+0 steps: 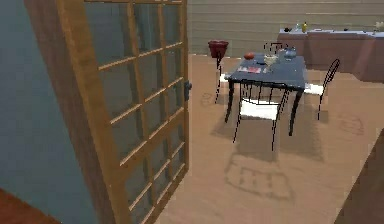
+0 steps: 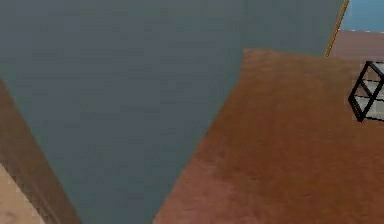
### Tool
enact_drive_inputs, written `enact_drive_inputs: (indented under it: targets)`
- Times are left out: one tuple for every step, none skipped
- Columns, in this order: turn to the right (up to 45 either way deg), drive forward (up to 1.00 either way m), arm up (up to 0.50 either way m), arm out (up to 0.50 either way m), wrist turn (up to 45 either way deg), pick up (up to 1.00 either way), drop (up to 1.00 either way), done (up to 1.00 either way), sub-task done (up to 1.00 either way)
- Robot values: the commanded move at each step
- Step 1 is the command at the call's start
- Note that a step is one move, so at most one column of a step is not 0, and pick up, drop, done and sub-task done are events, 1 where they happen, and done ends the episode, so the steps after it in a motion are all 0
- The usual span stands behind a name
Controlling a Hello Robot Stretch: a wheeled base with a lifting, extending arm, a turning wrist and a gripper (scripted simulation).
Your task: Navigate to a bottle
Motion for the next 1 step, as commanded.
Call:
enact_drive_inputs:
  targets:
    - [0.0, 0.80, 0.00, 0.00, 0.0, 0.00, 0.00, 0.00, 0.00]
